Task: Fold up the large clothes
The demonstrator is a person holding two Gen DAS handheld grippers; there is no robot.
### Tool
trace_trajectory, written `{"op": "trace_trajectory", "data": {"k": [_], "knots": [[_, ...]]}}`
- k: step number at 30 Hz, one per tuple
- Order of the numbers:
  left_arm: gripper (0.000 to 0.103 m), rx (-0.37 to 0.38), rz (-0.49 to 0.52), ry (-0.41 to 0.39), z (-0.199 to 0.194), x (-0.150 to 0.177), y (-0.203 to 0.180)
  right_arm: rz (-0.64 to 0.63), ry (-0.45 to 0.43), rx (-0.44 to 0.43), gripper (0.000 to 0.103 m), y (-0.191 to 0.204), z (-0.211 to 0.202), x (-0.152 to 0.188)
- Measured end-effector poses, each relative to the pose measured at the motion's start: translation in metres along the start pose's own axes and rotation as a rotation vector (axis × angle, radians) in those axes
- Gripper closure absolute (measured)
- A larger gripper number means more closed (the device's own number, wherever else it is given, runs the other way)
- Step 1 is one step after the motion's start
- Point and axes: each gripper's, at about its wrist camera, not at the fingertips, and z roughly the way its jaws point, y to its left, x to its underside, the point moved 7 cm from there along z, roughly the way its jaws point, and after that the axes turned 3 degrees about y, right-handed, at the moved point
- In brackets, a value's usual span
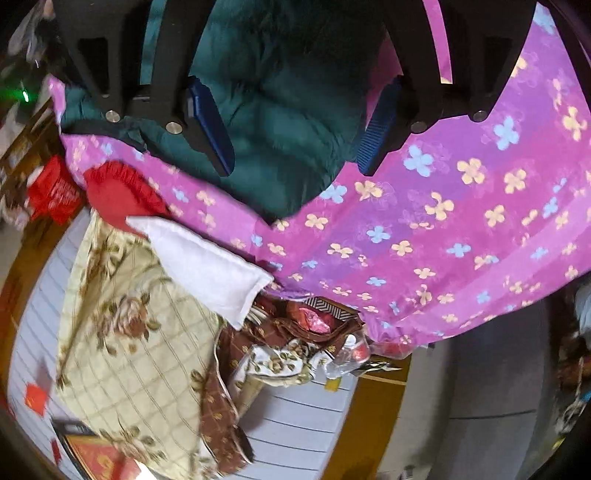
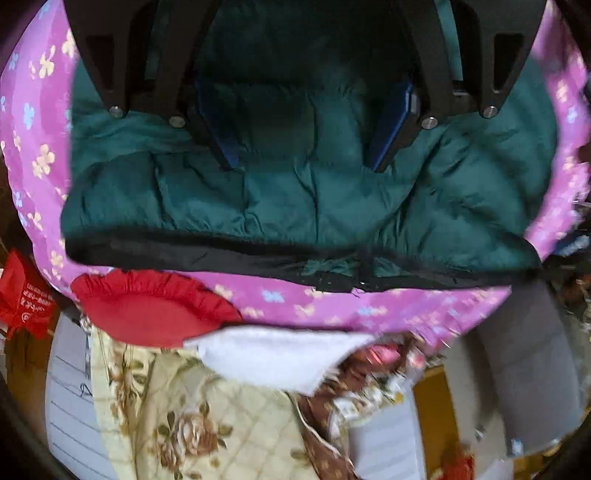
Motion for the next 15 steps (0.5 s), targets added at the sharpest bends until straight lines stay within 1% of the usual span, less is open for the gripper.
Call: {"op": "trace_trajectory", "data": {"k": [3,6,8,10,11,13,15], "knots": [[0.052,-0.021,0.038,0.023,0.005,0.008,-0.005,0.000,0.046,0.052,0.027,-0.002,0.032,-0.006],[0.051,-0.068,0.056,0.077,0.021,0.018,-0.008,0.017,0.068,0.069,0.027,-0.005,0.043,-0.008],[0.051,-0.091,0.057,0.107,0.034,0.023,-0.010,0.029,0.072,0.052,0.027,-0.006,0.036,-0.007],[0.051,-0.107,0.064,0.122,0.043,0.027,-0.011,0.035,0.052,0.029,0.027,-0.006,0.021,-0.007],[0.051,-0.118,0.066,0.128,0.047,0.029,-0.010,0.033,0.028,0.026,0.027,-0.009,0.010,-0.009],[0.051,-0.140,0.065,0.137,0.054,0.032,-0.009,0.040,-0.012,0.050,0.027,-0.023,-0.009,-0.010],[0.051,-0.154,0.065,0.154,0.061,0.034,-0.009,0.051,-0.025,0.067,0.027,-0.037,-0.017,-0.009]]}}
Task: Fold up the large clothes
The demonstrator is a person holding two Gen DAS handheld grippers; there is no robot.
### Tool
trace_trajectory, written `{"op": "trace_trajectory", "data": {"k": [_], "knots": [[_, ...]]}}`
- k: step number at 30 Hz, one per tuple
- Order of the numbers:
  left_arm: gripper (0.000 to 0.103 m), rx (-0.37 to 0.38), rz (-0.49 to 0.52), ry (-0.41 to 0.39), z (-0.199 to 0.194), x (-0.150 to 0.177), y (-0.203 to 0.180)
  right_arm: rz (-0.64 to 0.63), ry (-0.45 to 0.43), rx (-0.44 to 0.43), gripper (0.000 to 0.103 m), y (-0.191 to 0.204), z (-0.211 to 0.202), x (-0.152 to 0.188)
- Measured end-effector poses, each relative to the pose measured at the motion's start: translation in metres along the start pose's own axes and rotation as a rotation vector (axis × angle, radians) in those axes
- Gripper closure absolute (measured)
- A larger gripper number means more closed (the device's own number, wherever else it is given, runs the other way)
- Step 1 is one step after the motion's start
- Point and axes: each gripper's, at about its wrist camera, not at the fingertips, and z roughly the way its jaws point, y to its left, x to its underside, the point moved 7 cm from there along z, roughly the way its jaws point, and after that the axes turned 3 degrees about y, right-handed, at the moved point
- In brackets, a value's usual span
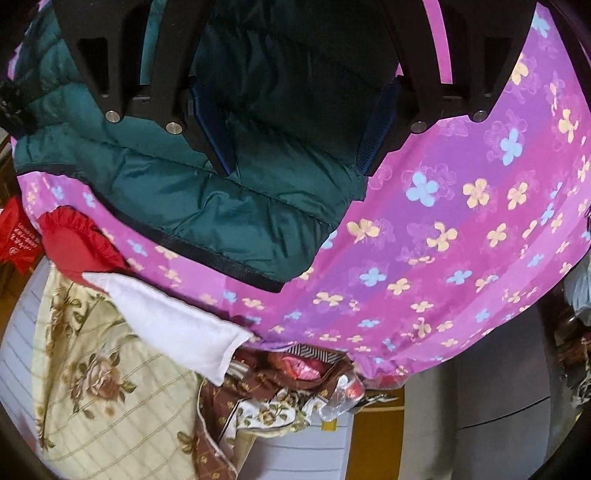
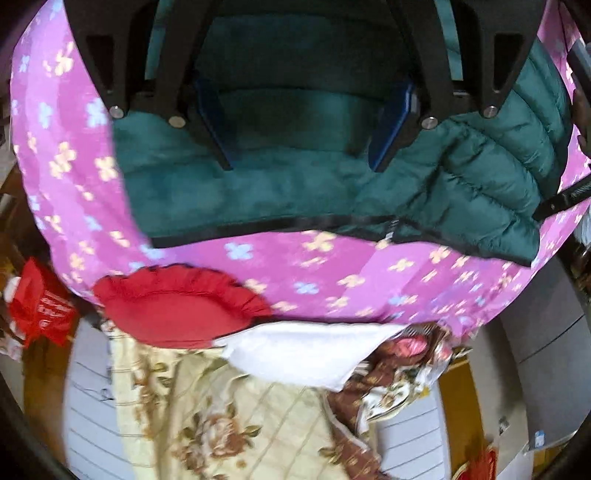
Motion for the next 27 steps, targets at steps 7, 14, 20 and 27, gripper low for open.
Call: {"op": "trace_trajectory", "data": {"k": [7,14,20,27], "knots": [[0.051,-0.064,0.061,0.025,0.017,0.000,-0.011,0.039,0.081,0.095,0.025,-0.049,0.032,0.009],[0.050,-0.102,0.104,0.024,0.026,0.001,-0.017,0.149,0.075,0.054,0.022,-0.065,0.053,0.019],[0.049,-0.096,0.098,0.024,0.027,0.000,-0.015,0.157,0.020,0.017,0.021,-0.052,0.009,0.016],[0.048,-0.090,0.095,0.021,0.028,0.001,-0.015,0.159,0.027,0.066,0.021,-0.063,0.001,0.029]]}}
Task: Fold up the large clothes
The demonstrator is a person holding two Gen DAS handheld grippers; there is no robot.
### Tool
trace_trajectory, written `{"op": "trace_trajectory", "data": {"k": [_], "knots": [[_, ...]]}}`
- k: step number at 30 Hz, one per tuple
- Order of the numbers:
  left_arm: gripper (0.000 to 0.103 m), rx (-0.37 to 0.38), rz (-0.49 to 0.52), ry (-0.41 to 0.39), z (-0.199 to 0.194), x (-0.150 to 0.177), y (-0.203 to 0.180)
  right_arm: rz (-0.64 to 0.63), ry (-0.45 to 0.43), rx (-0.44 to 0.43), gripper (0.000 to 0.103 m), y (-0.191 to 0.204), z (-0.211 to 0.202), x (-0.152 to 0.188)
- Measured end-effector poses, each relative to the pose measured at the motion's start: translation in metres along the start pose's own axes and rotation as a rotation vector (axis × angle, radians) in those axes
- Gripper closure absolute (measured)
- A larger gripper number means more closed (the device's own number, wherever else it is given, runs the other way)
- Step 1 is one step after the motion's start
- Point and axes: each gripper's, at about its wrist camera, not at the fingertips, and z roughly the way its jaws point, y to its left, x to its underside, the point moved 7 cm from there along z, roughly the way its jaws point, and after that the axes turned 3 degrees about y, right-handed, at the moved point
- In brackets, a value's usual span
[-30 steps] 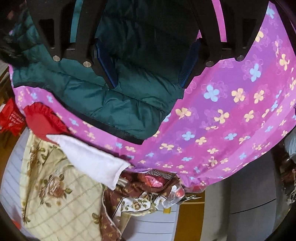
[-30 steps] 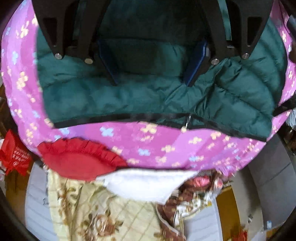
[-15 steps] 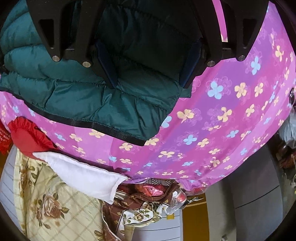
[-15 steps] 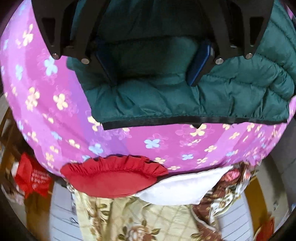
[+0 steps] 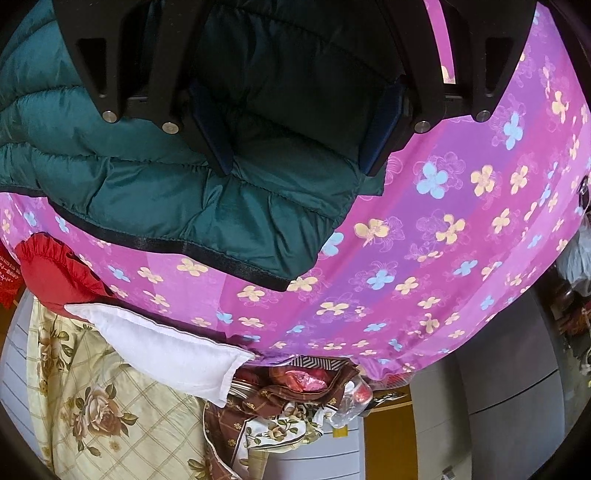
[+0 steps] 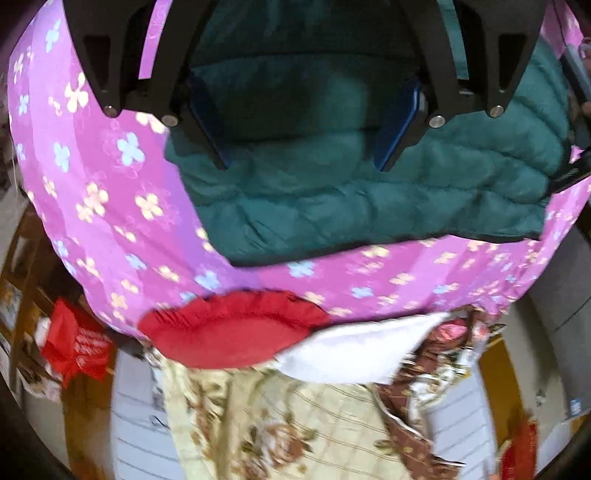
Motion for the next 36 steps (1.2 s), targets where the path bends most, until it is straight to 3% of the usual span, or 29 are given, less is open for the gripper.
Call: {"op": "trace_trajectory", "data": {"k": [4,9,18,24,32,36], "knots": [[0.047,0.003,-0.003,-0.003,0.002,0.000,0.000,0.067,0.033,-0.039,0.019,-0.018,0.024,0.011],[0.047,0.034,-0.013,0.002,-0.005,0.001,0.003,0.070,0.041,-0.040,0.017,-0.017,0.024,0.010],[0.047,0.084,-0.007,-0.060,-0.058,0.014,0.019,-0.011,-0.053,-0.117,0.017,0.014,-0.054,0.021],[0.047,0.101,-0.004,-0.067,-0.079,0.035,0.028,-0.058,-0.028,-0.067,0.017,0.020,-0.053,0.044],[0.047,0.089,0.002,-0.003,-0.057,0.060,0.026,0.038,0.039,-0.041,0.016,-0.007,-0.018,0.058],[0.047,0.087,-0.007,-0.002,-0.058,0.061,0.026,0.050,0.048,-0.034,0.016,-0.009,-0.021,0.057]]}}
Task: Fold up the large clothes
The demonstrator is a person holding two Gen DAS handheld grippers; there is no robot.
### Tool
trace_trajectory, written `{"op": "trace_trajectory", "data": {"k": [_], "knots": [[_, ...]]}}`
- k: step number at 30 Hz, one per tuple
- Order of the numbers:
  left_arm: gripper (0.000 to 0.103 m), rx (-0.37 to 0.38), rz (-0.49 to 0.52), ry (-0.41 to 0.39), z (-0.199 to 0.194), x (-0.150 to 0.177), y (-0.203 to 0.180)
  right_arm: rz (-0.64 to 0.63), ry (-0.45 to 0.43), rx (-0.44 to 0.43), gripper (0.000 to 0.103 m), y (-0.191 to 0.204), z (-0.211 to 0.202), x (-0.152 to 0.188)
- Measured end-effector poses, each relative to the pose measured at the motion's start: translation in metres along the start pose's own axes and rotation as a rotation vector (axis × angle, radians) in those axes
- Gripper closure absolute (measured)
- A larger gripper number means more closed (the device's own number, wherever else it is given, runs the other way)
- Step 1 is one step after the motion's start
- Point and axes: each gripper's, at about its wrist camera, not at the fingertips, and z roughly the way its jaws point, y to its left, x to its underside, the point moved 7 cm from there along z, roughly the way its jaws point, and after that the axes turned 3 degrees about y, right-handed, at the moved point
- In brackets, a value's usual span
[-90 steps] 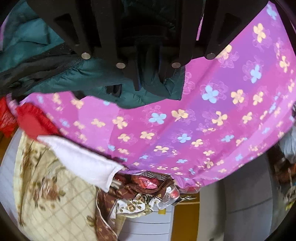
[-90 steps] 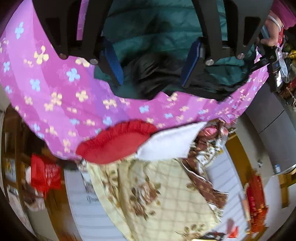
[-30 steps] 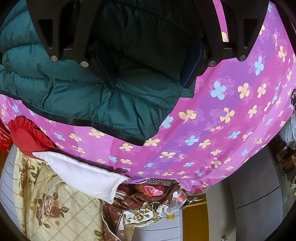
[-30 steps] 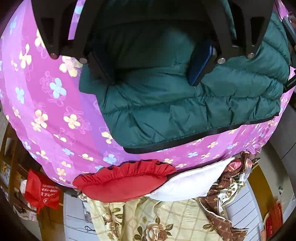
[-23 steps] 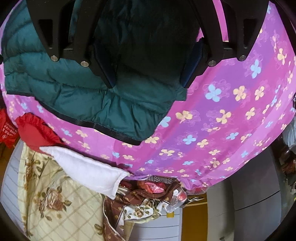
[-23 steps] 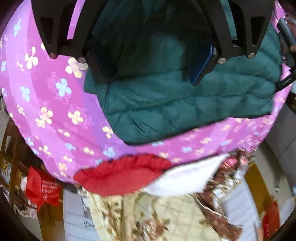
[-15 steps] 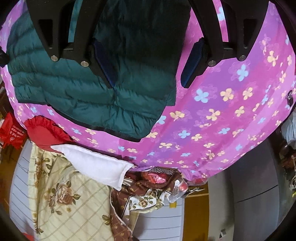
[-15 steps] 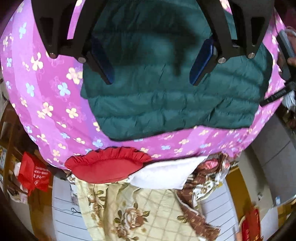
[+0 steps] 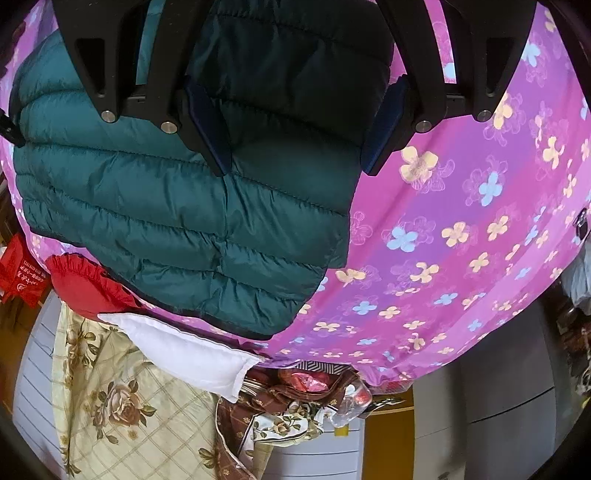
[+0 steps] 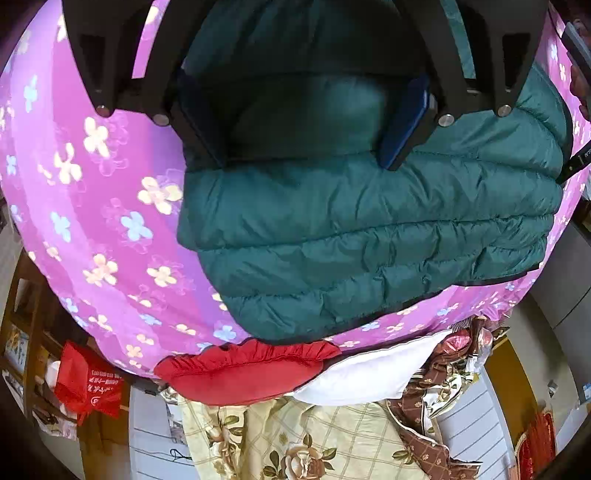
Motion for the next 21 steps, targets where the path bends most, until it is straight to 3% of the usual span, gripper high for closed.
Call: {"op": "trace_trajectory", "data": {"k": [7,14,21], "knots": [[0.047,-0.005,-0.001,-0.004,0.000,0.000,-0.001,-0.026,-0.073,-0.022,0.016,0.012,-0.039,0.007],[0.047,-0.009,-0.005,-0.001,-0.001,0.001,-0.002,-0.043,-0.009,0.012,0.013,0.010,-0.011,0.022],[0.047,0.000,0.006,-0.012,-0.017,0.004,-0.002,-0.047,-0.023,0.009,0.013,0.013,-0.034,0.024]]}}
